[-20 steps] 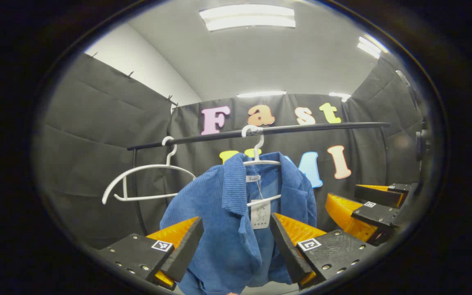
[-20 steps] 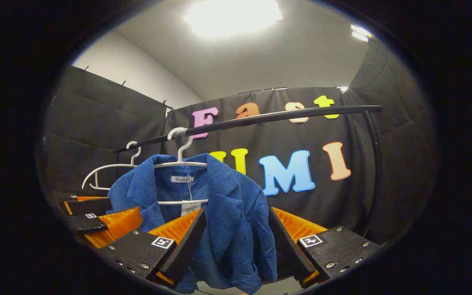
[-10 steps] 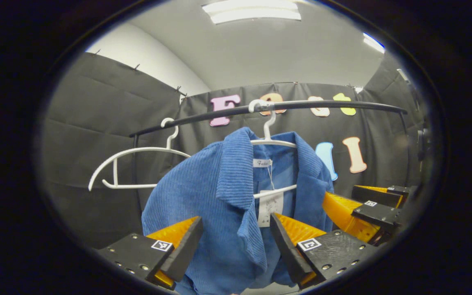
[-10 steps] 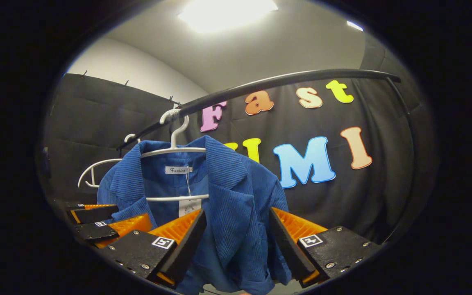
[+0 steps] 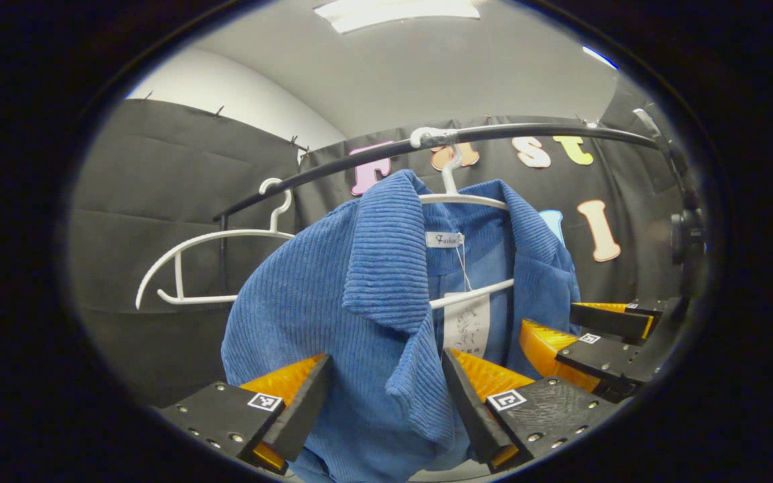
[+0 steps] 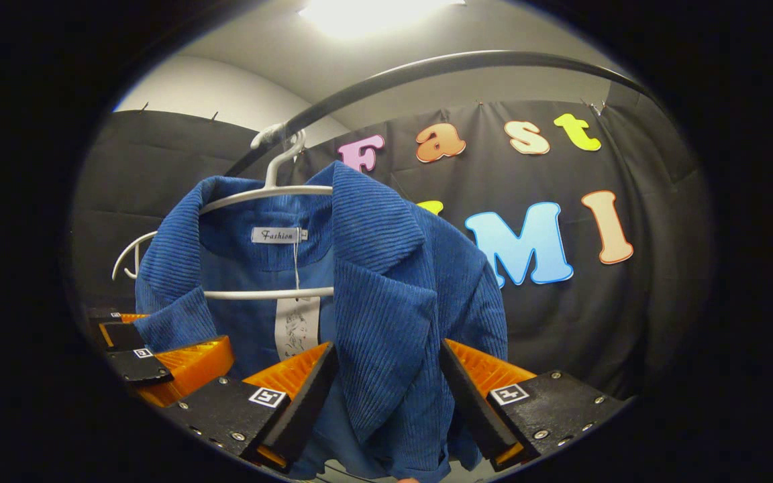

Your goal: Grasp the clothes on the hanger with both hands and then place them into the laundry hamper below.

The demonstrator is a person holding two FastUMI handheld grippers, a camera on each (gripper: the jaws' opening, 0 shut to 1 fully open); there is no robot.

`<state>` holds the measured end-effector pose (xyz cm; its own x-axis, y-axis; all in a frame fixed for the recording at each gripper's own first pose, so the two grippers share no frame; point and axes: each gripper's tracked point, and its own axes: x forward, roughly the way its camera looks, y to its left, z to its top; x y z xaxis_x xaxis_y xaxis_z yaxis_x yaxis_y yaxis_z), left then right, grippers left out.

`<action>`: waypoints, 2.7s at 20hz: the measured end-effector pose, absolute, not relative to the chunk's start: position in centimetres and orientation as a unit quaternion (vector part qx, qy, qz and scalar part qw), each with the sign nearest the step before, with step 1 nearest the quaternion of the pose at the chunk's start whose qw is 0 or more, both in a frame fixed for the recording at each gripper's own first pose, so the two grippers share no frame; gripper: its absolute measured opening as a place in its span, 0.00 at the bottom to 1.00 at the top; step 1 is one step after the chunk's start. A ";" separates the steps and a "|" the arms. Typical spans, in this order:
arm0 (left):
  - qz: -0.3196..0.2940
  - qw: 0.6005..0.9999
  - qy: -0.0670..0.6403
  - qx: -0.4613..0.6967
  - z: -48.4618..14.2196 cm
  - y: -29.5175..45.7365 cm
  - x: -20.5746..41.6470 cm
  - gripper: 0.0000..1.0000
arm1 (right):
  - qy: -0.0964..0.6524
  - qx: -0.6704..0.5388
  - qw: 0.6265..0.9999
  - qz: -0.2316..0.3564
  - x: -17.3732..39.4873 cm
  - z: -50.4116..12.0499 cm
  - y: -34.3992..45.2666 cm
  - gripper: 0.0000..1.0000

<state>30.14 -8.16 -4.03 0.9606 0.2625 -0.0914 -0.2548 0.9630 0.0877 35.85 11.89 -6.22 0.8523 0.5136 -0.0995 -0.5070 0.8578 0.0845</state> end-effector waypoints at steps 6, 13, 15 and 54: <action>0.136 0.988 0.064 0.037 -5.0 -7.7 29.8 0.87 | 0.073 0.041 0.962 0.258 36.9 -7.4 11.8 0.94; 0.135 0.988 0.065 0.044 -4.8 -7.7 30.4 0.74 | 0.081 0.055 0.961 0.258 38.0 -7.1 12.4 0.55; 0.144 0.986 0.069 0.046 -5.1 -7.0 30.3 0.63 | 0.071 0.049 0.967 0.241 38.4 -6.8 11.8 0.28; 0.144 0.984 -0.060 0.090 11.3 -0.4 23.5 0.01 | -0.157 0.011 0.970 0.183 38.3 10.2 5.4 0.02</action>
<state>23.48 -0.40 11.30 0.9511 0.2734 0.1440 -0.2950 0.9421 0.1597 38.29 5.43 10.15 0.8835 0.3522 0.3087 -0.3590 0.9326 -0.0368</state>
